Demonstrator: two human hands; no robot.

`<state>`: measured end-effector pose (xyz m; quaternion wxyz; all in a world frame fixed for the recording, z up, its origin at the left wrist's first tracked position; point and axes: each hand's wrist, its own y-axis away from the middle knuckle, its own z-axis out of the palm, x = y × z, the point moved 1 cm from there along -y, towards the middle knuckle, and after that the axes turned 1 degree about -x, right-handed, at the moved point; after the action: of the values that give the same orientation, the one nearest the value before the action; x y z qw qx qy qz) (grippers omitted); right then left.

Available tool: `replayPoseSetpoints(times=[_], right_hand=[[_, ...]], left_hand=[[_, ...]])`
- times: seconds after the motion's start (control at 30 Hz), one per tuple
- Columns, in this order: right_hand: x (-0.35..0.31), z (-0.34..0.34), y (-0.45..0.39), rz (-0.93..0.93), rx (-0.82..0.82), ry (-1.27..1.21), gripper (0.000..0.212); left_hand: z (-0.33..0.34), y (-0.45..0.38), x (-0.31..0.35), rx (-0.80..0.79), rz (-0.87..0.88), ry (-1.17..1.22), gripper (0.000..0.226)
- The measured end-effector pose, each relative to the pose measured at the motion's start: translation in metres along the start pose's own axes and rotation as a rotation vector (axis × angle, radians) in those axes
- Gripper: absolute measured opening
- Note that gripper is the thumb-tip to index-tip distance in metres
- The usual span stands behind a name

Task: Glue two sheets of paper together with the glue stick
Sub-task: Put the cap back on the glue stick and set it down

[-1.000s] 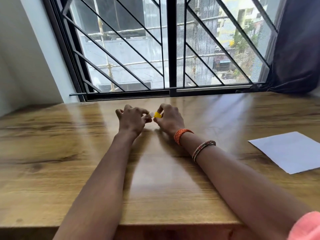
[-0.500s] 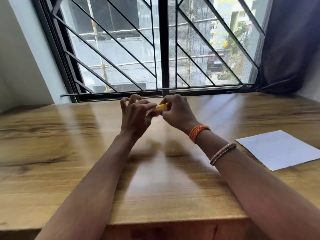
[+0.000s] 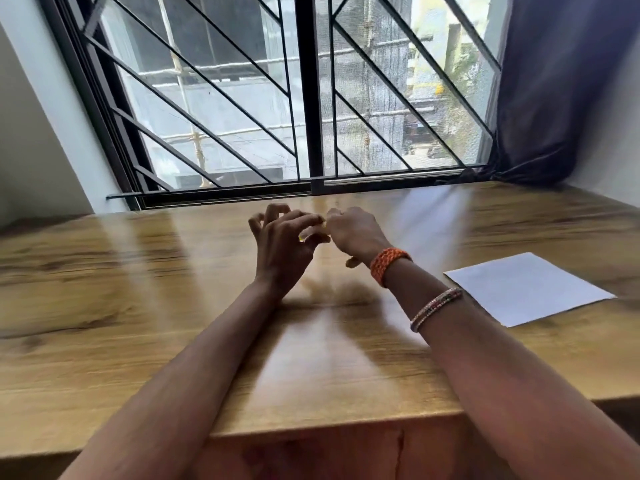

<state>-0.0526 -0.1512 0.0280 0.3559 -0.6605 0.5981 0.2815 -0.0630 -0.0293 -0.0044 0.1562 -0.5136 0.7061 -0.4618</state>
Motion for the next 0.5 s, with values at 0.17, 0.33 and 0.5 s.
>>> replayPoseSetpoints(times=[0.17,0.33,0.5], right_hand=[[0.002,-0.018,0.015,-0.124,0.18,0.25,0.053],[0.028,-0.062,0.035,-0.21,0.145,0.426,0.03],[0.086,-0.132,0.069,-0.084,-0.026,0.659,0.036]], left_hand=[[0.001,0.004,0.021,-0.046,-0.155,0.176,0.016],[0.009,0.012,0.027,-0.218,-0.519,0.666,0.01],[0.007,0.017,0.028,-0.289,-0.623,0.813,0.01]])
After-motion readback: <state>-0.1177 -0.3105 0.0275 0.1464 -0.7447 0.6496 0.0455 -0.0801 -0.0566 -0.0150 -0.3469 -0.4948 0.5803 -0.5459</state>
